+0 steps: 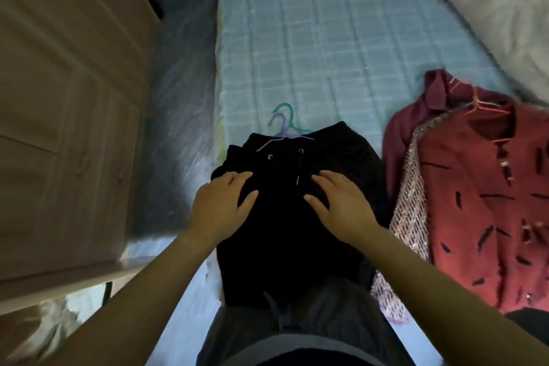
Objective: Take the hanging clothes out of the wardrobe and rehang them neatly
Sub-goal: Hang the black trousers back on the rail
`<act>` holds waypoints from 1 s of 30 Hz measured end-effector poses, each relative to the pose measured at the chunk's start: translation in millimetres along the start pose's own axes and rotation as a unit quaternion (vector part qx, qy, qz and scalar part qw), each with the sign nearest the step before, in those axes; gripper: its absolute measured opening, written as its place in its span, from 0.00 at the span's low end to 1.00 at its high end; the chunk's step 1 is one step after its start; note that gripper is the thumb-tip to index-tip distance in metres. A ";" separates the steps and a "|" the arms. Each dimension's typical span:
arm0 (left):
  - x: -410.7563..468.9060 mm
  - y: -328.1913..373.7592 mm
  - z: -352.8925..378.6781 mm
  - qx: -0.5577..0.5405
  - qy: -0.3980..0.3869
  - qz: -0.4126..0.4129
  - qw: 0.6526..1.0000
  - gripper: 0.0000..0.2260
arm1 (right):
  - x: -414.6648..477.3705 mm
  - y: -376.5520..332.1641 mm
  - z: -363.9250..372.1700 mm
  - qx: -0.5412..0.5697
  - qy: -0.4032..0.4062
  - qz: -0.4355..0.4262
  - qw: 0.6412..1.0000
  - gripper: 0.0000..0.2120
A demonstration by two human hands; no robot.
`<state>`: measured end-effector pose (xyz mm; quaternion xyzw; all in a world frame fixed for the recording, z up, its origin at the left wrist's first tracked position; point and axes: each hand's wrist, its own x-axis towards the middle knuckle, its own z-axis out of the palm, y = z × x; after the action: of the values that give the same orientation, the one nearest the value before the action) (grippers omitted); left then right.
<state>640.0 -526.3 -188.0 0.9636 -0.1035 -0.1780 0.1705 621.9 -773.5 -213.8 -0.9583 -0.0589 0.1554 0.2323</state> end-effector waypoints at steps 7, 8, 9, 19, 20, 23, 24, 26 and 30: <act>72.4 -1.6 25.6 0.008 0.014 -0.088 0.996 0.31 | 110.6 55.0 -6.2 -0.040 -0.084 -0.054 0.994 0.26; 83.9 -4.1 31.2 0.002 0.010 -0.097 0.995 0.30 | 124.3 60.5 -3.3 -0.042 -0.090 -0.057 0.993 0.26; 95.3 -6.9 36.2 -0.007 0.003 -0.107 0.994 0.29 | 137.2 65.4 0.1 -0.045 -0.098 -0.059 0.992 0.26; 184.5 -43.5 97.9 -0.029 -0.057 -0.094 0.994 0.19 | 234.9 110.1 55.1 -0.047 -0.169 -0.067 0.982 0.27; 189.8 -46.2 104.3 -0.015 -0.067 -0.094 0.993 0.20 | 237.7 114.2 60.0 -0.054 -0.180 -0.062 0.980 0.28; 197.5 -54.4 118.2 0.029 -0.112 -0.126 0.985 0.23 | 235.7 125.9 71.6 -0.093 -0.207 -0.051 0.973 0.32; 198.4 -56.7 121.8 0.037 -0.117 -0.127 0.984 0.23 | 233.6 128.4 74.0 -0.103 -0.204 -0.053 0.972 0.32; 200.7 -59.2 126.3 0.051 -0.101 -0.107 0.988 0.24 | 229.5 130.0 74.9 -0.111 -0.195 -0.054 0.973 0.33; 209.0 -59.0 119.6 0.066 -0.112 -0.114 0.985 0.18 | 219.4 129.0 67.6 -0.076 -0.169 -0.044 0.982 0.28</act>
<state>794.1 -561.3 -378.9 0.9523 -0.0230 -0.2958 0.0722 812.5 -818.3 -390.0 -0.9295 -0.1513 0.3001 0.1520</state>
